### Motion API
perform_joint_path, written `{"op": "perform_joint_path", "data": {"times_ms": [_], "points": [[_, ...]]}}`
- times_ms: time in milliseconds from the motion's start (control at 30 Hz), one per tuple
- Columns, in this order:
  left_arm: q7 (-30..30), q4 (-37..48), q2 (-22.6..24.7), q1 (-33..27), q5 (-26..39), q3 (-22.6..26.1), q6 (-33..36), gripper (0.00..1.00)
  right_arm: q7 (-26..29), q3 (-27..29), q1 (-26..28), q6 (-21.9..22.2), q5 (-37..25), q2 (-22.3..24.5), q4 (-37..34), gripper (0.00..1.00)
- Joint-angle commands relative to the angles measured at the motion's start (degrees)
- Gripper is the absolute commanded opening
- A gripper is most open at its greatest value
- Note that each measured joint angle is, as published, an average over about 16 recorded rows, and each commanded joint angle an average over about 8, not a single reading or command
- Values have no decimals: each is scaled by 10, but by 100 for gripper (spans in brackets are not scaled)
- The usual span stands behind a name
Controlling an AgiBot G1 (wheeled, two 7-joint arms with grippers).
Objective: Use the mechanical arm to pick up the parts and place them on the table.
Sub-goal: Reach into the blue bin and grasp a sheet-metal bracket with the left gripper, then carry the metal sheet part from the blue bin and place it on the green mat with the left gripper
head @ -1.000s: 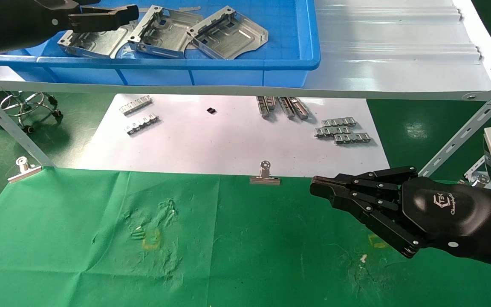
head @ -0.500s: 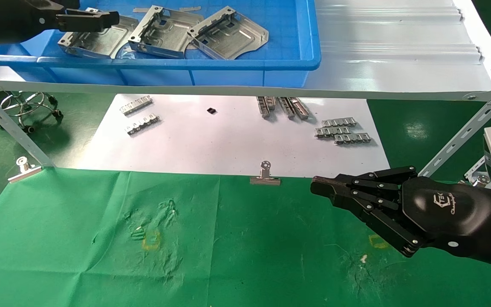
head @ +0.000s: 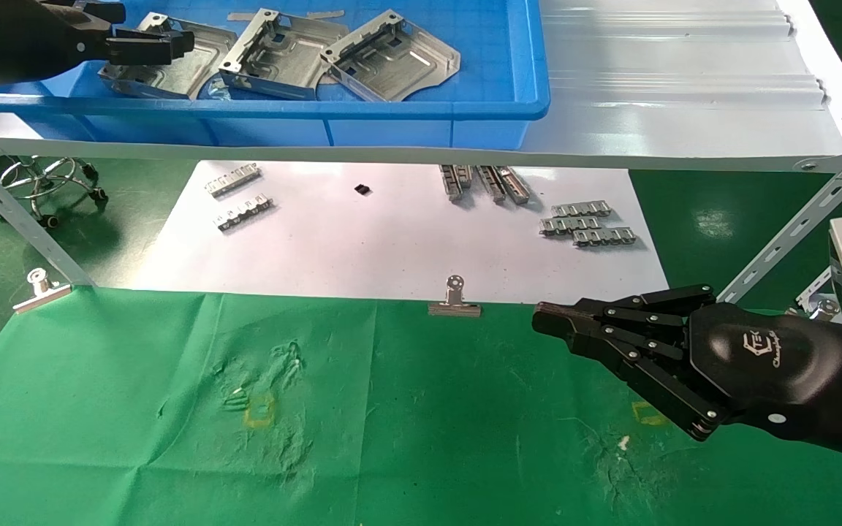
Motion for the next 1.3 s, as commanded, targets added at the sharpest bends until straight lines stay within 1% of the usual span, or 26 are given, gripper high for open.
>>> {"op": "perform_joint_path", "data": {"times_ms": [33, 700, 1033, 1300], "points": [[7, 10, 4, -2, 0, 0, -5, 0, 0, 0, 0, 0, 0, 0, 0, 0], [38, 49, 10, -12, 0, -1, -14, 0, 0, 0, 0, 0, 0, 0, 0, 0], [50, 51, 11, -17, -2, -3, -23, 0, 0, 0, 0, 0, 0, 0, 0, 0], [75, 40, 8, -21, -15, -12, -34, 0, 0, 0, 0, 0, 0, 0, 0, 0]]}}
